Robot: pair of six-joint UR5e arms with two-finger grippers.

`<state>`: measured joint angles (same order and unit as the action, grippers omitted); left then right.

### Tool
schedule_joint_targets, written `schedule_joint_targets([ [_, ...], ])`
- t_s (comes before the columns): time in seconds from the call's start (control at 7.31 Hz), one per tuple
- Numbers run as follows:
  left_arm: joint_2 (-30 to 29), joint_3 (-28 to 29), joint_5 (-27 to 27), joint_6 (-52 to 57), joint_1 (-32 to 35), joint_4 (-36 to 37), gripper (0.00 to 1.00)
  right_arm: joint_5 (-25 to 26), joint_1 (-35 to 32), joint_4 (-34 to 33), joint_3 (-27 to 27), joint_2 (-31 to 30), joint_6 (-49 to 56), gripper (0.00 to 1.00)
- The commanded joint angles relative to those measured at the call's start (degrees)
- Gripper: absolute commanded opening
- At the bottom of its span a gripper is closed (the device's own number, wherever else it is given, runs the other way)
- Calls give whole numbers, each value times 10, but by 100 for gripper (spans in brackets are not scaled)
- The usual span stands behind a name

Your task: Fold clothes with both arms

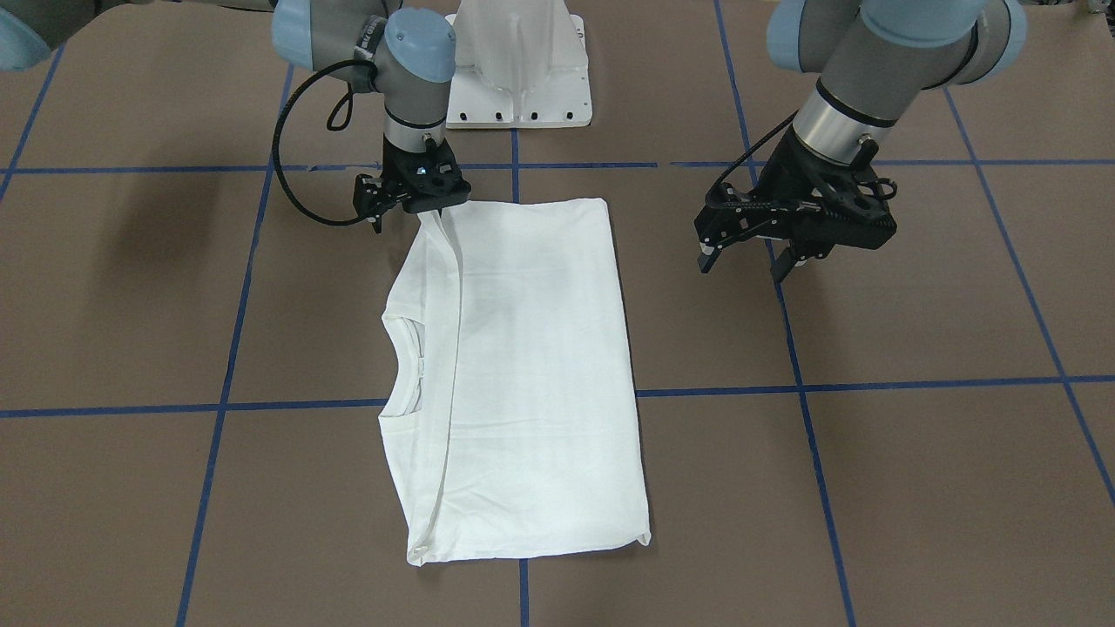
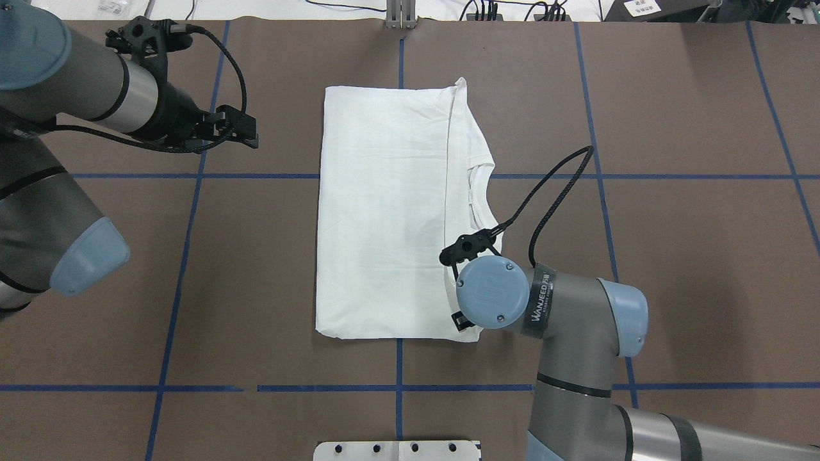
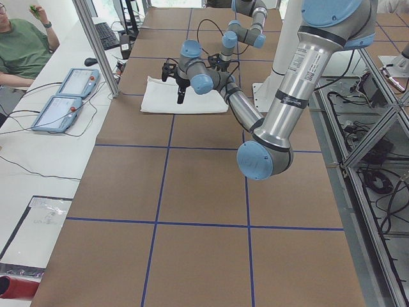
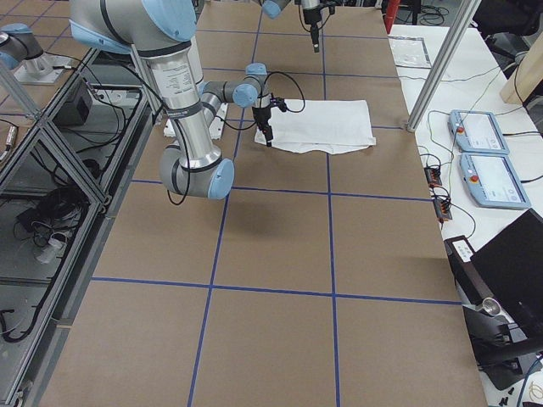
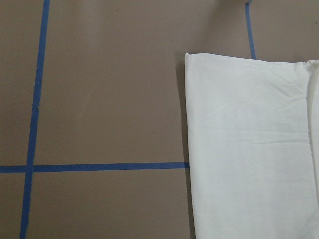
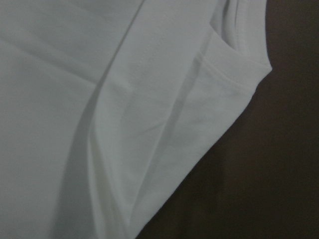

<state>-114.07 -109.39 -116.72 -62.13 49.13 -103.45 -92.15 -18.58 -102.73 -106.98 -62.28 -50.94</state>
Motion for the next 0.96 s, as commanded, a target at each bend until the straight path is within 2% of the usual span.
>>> schedule_joint_targets([
  [0.0, -3, -1, 0, -1, -1, 0, 100, 0, -5, 2, -29, -51, 7, 100],
  [0.27, -5, -1, 0, -1, -1, 0, 100, 0, -9, 2, -41, -59, 7, 100],
  [0.55, -5, -1, 0, 0, -1, 0, 100, -51, -59, 3, -67, -50, 8, 100],
  [0.68, -5, 0, 1, 1, -1, 0, 100, -47, -66, 9, -65, -41, 10, 100],
  [0.82, -5, 1, 1, 2, -1, -1, 100, -44, -72, 9, -37, 5, 14, 100],
])
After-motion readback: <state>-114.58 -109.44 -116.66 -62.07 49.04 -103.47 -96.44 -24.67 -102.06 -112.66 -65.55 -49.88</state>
